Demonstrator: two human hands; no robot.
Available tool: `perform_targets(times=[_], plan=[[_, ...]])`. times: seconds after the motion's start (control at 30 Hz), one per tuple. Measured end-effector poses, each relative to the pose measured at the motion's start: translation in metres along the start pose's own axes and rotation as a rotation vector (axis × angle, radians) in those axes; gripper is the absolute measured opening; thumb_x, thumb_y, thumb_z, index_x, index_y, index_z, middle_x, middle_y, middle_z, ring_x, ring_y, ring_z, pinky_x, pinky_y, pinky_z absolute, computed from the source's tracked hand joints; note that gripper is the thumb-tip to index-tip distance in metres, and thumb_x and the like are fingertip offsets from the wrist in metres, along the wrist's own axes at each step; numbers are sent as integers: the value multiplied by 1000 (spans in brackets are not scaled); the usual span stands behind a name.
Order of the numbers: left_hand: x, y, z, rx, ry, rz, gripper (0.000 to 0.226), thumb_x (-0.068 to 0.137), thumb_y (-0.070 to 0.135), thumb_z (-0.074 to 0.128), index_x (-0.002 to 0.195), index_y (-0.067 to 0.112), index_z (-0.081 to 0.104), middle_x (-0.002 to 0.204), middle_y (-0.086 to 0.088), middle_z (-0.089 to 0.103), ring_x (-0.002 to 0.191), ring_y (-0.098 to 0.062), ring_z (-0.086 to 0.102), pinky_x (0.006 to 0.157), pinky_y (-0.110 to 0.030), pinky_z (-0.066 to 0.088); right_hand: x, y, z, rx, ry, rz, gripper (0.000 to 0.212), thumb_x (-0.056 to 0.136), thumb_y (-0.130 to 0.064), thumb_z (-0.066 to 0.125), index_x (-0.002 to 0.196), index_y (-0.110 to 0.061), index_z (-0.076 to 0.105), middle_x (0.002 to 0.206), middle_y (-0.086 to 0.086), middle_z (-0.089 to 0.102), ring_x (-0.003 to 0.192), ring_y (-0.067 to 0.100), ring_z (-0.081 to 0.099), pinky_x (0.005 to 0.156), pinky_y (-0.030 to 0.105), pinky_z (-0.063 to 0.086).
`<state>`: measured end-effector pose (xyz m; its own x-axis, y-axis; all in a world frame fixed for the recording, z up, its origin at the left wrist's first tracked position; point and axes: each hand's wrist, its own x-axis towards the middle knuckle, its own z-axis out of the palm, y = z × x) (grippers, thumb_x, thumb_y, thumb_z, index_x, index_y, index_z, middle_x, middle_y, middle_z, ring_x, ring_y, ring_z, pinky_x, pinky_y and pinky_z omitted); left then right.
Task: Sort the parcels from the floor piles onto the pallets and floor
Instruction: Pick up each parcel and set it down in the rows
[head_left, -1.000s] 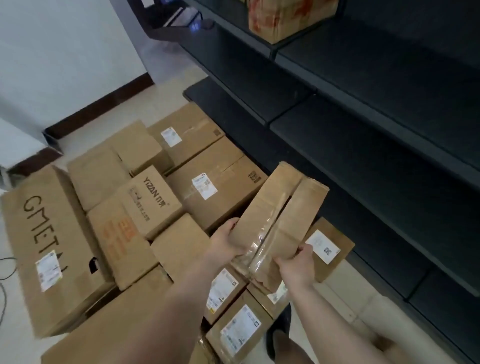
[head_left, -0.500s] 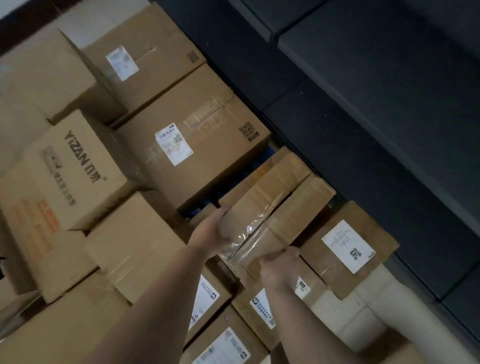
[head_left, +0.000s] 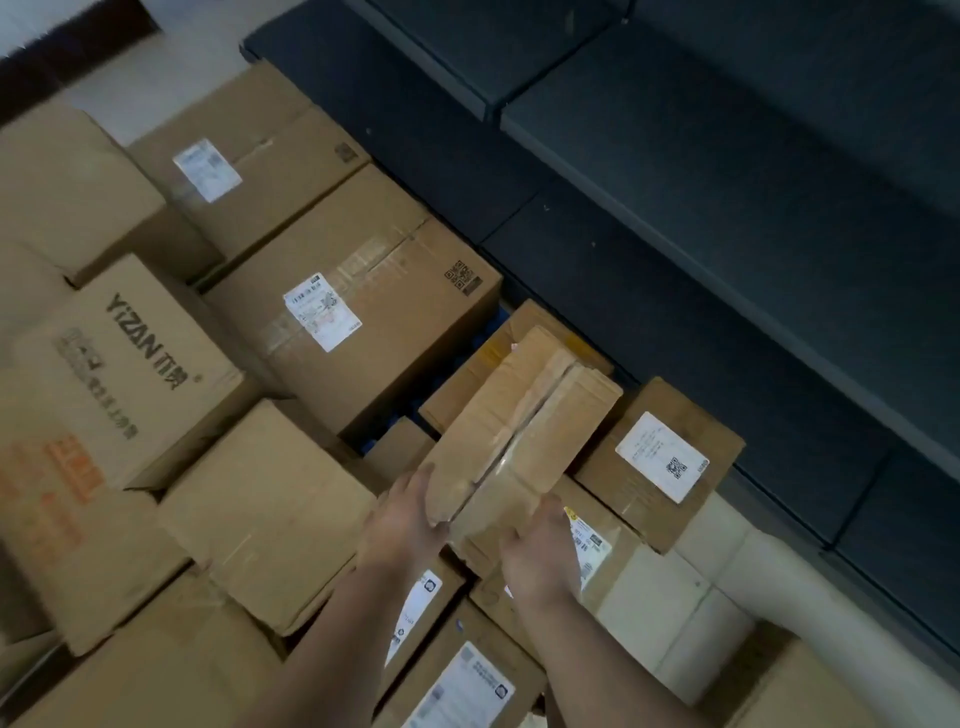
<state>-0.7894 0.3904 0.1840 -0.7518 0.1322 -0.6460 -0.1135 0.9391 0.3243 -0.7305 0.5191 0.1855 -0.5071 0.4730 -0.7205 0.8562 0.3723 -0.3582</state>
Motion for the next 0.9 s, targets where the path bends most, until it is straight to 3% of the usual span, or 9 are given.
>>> perform_targets(times=[0.13, 0.33, 0.53, 0.67, 0.9], plan=[[-88, 2, -27, 97, 38, 148, 60, 93, 31, 53, 146, 29, 26, 143, 8, 40, 127, -14, 43, 102, -29, 41, -82, 11, -43, -232, 100, -205, 43, 95, -26, 46, 136, -19, 37, 130, 0, 51, 115, 19, 52, 83, 28, 47], [-228, -7, -43, 124, 82, 252, 42, 92, 29, 53, 133, 26, 45, 129, 5, 51, 109, -15, 54, 84, -26, 47, -223, 71, -79, -169, 189, -227, 38, 94, -29, 49, 132, -22, 47, 131, -2, 51, 118, 18, 49, 92, 28, 45], [-338, 10, -20, 201, 27, 420, 41, 90, 32, 55, 130, 24, 48, 126, 4, 55, 112, -16, 53, 93, -35, 47, -338, 154, -110, -147, 322, -181, 36, 95, -32, 47, 130, -22, 48, 127, -2, 53, 111, 16, 54, 81, 26, 45], [-394, 42, 14, 240, -24, 550, 38, 91, 29, 54, 128, 23, 49, 125, 3, 55, 112, -16, 54, 93, -30, 46, -387, 212, -135, -173, 395, -107, 37, 95, -34, 46, 130, -22, 47, 130, -1, 52, 116, 20, 51, 90, 30, 44], [-484, 113, 101, 428, -127, 753, 46, 90, 33, 55, 134, 24, 45, 133, 1, 54, 120, -21, 52, 95, -33, 46, -472, 340, -165, -113, 522, 95, 40, 92, -34, 51, 129, -18, 48, 130, 3, 50, 121, 24, 47, 94, 34, 40]])
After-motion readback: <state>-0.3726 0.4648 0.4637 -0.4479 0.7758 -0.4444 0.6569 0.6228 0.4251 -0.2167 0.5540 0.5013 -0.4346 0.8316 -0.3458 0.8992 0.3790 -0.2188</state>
